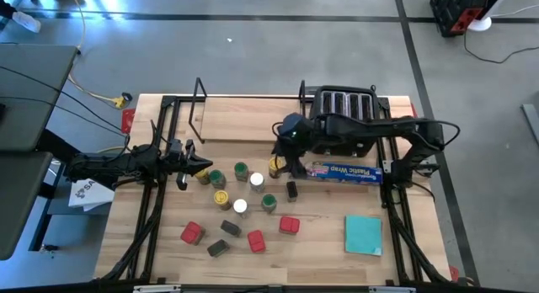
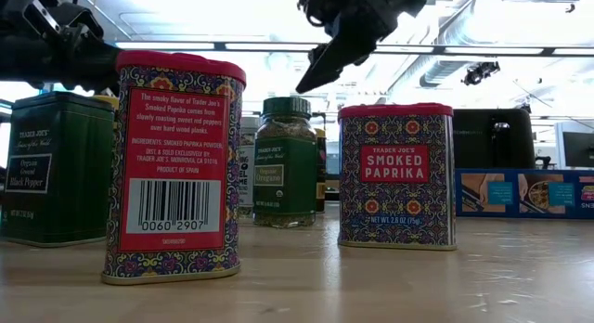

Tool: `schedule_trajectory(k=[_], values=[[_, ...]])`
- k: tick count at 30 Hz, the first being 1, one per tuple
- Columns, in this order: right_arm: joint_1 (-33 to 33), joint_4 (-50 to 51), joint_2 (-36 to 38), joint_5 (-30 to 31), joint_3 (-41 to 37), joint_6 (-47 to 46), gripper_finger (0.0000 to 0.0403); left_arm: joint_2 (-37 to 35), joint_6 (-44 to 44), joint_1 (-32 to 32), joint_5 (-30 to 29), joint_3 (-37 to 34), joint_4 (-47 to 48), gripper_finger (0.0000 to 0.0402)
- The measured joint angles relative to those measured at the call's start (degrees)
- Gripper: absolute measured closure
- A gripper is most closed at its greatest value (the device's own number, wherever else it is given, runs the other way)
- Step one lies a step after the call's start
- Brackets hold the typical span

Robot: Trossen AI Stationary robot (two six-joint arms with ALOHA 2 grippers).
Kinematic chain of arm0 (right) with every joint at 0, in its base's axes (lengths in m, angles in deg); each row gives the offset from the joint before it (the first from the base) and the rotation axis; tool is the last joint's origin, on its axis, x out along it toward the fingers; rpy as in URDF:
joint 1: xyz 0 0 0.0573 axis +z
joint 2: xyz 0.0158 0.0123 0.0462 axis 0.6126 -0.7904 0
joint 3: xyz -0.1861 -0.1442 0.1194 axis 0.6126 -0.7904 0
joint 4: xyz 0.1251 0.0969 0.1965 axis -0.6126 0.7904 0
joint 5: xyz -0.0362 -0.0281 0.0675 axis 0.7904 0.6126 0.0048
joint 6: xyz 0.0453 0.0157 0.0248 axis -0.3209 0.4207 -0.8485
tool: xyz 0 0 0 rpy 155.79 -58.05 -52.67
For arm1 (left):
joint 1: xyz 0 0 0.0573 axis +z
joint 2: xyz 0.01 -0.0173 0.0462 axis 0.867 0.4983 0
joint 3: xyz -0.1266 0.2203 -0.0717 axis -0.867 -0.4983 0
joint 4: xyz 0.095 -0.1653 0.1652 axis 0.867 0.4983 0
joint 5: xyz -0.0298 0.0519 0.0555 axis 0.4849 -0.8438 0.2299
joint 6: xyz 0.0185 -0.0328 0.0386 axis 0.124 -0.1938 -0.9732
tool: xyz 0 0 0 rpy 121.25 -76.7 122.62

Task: Shelf spices
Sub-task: Put the top right yellow seasoning bottle on the shelf

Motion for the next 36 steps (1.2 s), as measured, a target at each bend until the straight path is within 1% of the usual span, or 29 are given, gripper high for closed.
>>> schedule_trajectory(k=[4,8,13,16,27,36], values=[[1.1,-0.4,-2.8,1.4,0.0,0.5,0.0095,0.0,-1.0,0.0,-0.1,0.0,0.0,0.0398],[1.8,-1.1,-5.2,7.8,0.0,2.8,0.0095,0.0,1.8,0.0,-0.1,0.0,0.0,0.0398],[1.8,-3.7,-6.7,8.5,0.0,3.2,0.0095,0.0,2.6,0.0,-0.2,0.0,0.0,0.0398],[1.8,-3.7,-6.9,10.1,0.0,3.2,0.0095,0.0,2.2,0.0,-0.2,0.0,0.0,0.0398],[1.8,-1.7,-6.9,8.9,-0.9,5.7,0.0095,0.0,2.1,0.0,-0.3,0.0,0.0,0.0398],[1.8,-4.1,-6.9,9.4,-2.8,5.0,0.0095,0.0,2.5,0.0,-0.2,0.0,0.0,0.0398]])
